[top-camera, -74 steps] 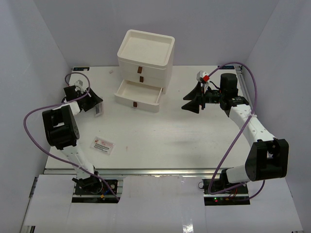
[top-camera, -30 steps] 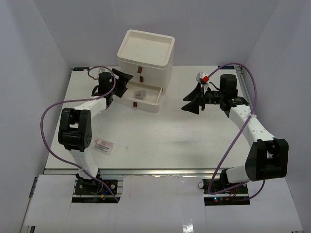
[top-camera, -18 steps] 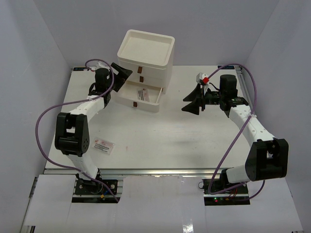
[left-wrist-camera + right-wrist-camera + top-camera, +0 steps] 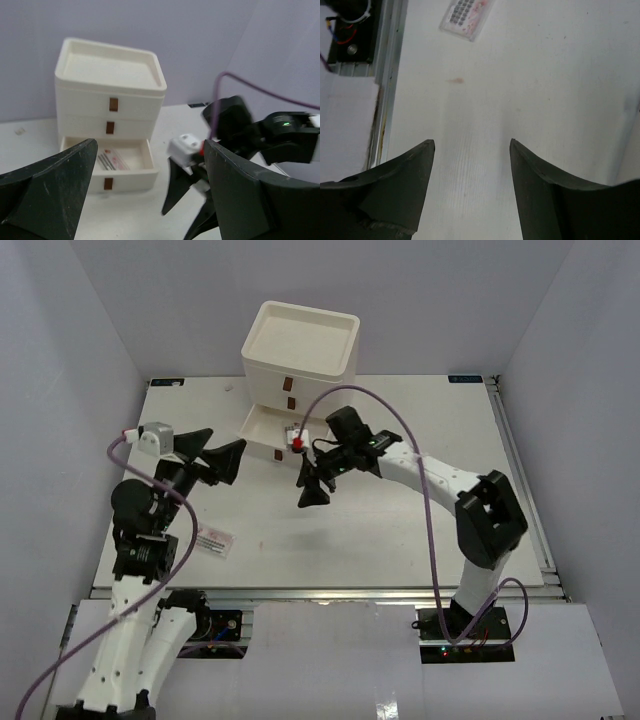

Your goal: Organize the makeup

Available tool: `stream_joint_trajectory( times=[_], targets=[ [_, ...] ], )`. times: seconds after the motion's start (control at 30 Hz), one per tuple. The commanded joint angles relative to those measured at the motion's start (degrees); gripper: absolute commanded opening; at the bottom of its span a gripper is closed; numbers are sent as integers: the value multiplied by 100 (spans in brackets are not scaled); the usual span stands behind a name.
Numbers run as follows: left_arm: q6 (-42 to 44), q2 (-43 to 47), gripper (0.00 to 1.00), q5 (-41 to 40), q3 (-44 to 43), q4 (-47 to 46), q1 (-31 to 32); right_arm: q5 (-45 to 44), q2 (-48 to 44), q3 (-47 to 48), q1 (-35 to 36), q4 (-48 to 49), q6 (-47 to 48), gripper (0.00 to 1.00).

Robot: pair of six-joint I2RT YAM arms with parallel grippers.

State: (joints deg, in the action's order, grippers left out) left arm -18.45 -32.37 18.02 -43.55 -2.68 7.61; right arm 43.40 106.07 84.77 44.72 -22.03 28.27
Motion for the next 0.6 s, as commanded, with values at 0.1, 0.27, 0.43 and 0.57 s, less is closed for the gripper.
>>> stream_joint_trajectory(
  times=[0.1,0.27,0.43,0.57],
  targets=[
    [1054,427,98,-1674,-68,1529,30,-1882,2301,3151,1584,-861,-1418,81],
    [1290,754,98,-2377,142,1636,59,-2439,3169,4222,2198,-683,-2222,93],
    [1308,968,98,-2492,414,1576,102,-3566,3435,4398,2530,-285,-2639,90],
    [1300,1064,98,-2557,561,1528,150,-4266,3674,4475,2660,-65,-2662,90]
  ],
)
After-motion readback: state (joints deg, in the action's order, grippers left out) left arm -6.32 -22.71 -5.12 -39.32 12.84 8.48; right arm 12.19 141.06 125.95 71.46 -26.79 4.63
